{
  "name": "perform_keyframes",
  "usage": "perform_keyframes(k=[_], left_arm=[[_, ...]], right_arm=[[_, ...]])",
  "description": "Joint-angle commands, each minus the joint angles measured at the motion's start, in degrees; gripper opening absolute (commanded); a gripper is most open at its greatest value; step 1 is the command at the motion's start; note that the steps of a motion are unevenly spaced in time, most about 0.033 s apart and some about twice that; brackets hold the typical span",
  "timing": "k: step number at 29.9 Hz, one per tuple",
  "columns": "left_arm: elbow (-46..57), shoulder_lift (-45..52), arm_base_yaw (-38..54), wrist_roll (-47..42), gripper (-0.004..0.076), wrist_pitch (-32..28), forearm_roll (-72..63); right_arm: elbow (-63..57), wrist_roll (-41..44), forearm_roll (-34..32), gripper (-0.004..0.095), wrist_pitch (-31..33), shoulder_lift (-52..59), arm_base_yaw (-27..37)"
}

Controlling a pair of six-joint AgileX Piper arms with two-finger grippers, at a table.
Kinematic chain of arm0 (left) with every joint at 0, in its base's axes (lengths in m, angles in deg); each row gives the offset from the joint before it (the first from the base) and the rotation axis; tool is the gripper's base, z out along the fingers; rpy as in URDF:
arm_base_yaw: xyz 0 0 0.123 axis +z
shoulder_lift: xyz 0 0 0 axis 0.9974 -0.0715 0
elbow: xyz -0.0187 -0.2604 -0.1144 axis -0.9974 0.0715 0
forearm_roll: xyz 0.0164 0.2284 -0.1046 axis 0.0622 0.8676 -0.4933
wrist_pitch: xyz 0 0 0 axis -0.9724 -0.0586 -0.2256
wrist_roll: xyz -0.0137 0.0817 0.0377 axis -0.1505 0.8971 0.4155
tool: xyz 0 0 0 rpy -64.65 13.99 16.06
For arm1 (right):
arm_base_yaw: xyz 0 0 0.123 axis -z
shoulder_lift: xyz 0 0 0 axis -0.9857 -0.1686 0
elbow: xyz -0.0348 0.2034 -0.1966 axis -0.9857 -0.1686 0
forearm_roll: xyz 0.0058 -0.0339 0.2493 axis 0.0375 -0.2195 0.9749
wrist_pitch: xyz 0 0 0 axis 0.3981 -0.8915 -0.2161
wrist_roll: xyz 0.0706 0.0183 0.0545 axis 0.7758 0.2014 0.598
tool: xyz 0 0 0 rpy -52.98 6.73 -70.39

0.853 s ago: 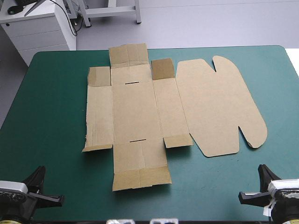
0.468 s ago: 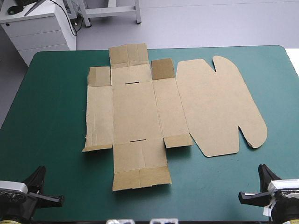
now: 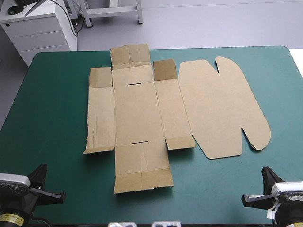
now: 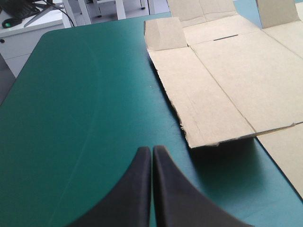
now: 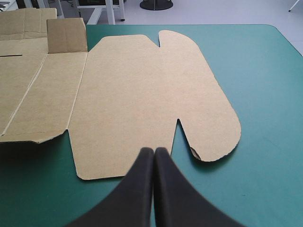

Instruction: Fold the box

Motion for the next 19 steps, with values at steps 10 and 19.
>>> perform_keyframes(k=[10, 19], left_arm=[[-12.3, -28.3, 0.0, -0.1, -0.0007, -5.2, -0.1], [-19.6, -46.1, 0.1, 2.1, 0.0019, -4.2, -4.2]], right_arm=[[1.8, -0.1, 0.5, -0.0019, -4.1, 1.1, 0.1], [1.8, -0.1, 0.5, -0.0019, -4.1, 1.1, 0.1]])
